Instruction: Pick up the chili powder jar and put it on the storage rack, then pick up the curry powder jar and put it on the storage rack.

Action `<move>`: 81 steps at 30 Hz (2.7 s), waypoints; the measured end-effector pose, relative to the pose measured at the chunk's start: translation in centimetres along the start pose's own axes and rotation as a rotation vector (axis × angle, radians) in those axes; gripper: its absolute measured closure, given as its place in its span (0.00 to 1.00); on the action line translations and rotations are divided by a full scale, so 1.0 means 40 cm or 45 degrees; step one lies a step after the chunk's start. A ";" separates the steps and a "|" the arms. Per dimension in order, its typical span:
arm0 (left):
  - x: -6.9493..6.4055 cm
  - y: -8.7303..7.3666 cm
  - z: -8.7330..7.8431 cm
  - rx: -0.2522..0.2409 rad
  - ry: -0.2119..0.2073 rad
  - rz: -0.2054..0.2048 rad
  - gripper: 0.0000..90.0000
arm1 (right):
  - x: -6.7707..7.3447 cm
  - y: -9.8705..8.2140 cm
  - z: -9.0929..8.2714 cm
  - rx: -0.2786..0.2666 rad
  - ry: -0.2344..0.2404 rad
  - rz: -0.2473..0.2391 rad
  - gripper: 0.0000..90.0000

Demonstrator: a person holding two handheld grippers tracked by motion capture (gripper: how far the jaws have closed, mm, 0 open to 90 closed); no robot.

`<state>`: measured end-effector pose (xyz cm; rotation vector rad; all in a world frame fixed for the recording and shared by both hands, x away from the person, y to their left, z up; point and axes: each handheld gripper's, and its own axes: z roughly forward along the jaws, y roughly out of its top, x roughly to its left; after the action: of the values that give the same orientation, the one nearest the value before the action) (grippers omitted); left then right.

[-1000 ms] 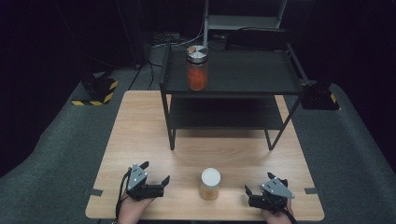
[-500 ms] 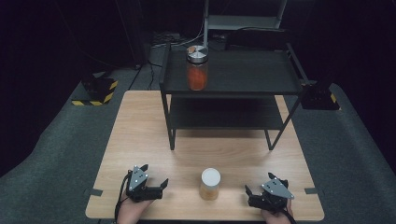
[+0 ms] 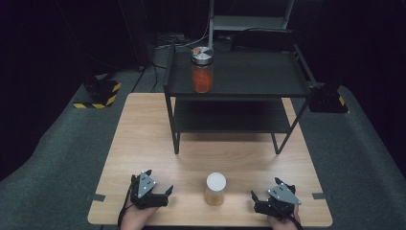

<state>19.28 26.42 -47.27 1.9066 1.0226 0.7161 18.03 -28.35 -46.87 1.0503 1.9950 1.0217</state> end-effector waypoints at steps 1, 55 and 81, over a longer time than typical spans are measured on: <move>-0.001 0.001 0.000 0.002 0.005 0.005 0.00 | -0.001 0.000 0.000 -0.001 0.004 -0.005 0.01; 0.008 0.001 -0.003 0.016 -0.012 0.028 0.01 | 0.055 0.055 -0.086 -0.248 0.189 0.013 0.00; 0.003 -0.006 -0.008 -0.004 -0.027 0.076 0.00 | 0.137 0.156 -0.026 -0.234 0.362 -0.086 0.00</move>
<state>19.00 26.75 -47.30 1.9451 0.9548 0.7294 16.87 -21.62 -42.04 0.7681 2.0934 1.3506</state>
